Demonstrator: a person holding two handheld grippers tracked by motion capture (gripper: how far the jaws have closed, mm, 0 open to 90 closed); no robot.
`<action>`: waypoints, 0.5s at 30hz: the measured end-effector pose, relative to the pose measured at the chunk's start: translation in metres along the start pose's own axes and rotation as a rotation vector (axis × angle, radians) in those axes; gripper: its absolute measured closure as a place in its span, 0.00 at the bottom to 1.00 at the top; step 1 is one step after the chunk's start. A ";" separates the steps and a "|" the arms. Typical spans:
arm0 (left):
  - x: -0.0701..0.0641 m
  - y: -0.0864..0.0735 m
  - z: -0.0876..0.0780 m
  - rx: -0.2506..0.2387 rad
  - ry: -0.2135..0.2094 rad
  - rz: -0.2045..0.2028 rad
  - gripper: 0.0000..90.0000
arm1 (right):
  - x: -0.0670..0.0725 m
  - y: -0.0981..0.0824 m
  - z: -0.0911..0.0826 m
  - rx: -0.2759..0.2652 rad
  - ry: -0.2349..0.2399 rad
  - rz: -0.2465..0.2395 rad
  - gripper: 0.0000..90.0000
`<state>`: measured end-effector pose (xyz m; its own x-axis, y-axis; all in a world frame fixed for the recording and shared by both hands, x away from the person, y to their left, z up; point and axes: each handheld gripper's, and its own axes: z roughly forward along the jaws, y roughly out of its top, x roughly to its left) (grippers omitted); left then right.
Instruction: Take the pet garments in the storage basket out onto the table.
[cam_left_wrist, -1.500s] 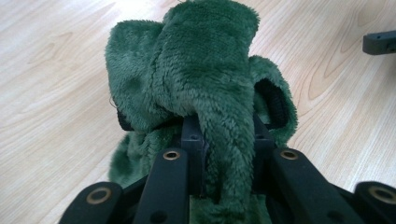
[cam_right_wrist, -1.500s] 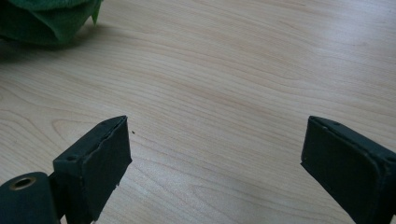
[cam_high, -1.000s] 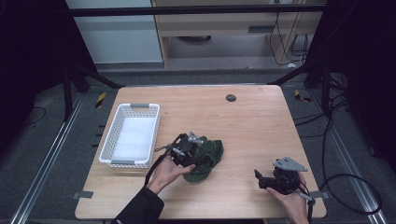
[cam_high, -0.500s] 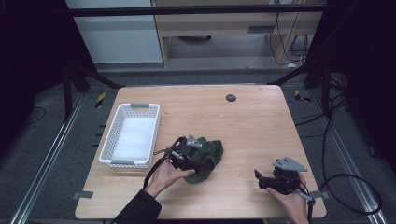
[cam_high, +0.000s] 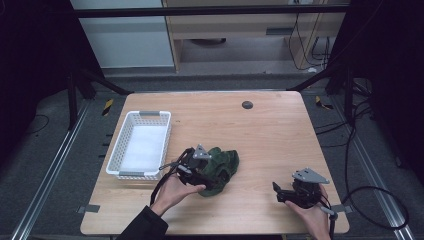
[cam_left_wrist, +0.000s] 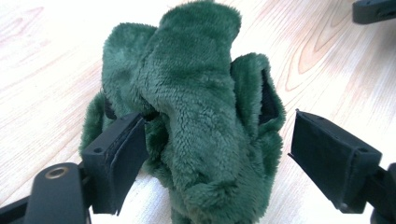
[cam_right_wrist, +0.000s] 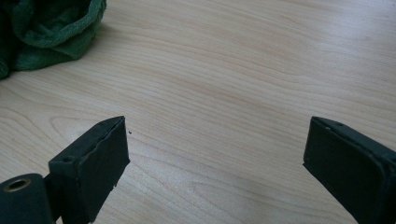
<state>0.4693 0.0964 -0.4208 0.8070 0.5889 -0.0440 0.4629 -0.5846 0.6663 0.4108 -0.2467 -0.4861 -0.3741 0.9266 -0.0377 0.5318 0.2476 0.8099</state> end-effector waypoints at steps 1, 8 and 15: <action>-0.001 0.000 -0.003 -0.009 0.003 0.001 0.19 | 0.000 0.000 0.000 0.000 0.000 0.001 0.07; -0.001 -0.003 -0.013 -0.039 0.004 -0.007 0.18 | 0.000 0.000 -0.001 -0.002 -0.002 0.007 0.07; 0.001 -0.009 -0.028 -0.087 0.021 -0.016 0.18 | -0.001 0.000 -0.001 -0.006 -0.004 0.010 0.07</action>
<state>0.4553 0.1178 -0.4062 0.7913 0.6101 -0.0399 0.4415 -0.5251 0.7276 0.4102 -0.2475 -0.4851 -0.3659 0.9301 -0.0320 0.5310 0.2369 0.8136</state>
